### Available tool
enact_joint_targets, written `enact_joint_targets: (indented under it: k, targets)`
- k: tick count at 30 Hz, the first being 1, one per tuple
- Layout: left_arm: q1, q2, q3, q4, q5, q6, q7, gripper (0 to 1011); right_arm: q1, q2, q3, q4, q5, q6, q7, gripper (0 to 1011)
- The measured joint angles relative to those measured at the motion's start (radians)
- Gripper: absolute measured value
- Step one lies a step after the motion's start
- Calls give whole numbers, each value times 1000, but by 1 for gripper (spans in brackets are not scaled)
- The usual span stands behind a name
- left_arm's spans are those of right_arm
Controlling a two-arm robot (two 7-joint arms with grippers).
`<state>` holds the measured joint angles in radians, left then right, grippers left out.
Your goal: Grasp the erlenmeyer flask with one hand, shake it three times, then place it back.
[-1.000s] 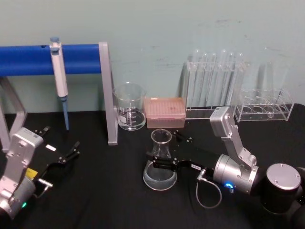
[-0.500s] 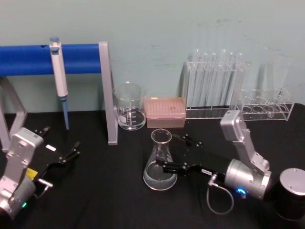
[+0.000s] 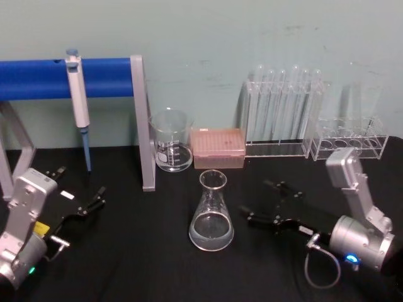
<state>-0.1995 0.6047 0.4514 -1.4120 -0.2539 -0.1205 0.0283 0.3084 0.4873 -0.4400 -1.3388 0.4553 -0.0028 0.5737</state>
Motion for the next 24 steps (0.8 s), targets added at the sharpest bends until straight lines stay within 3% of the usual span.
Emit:
enact_joint_targets:
  k: [3,9,16,24]
  targets:
    - [0,0,0,0,0,0,0,1001,-7,3,24,-2,-3,1,-44,1000]
    - [0,0,0,0,0,0,0,1001,-4,-28,76,29,-49,-36,-156,1000]
    - [0,0,0,0,0,0,0,1001,5,-77,105,69,-94,-55,-248,1000]
    - [0,0,0,0,0,0,0,1001,10,-118,123,116,-125,-63,-299,1000]
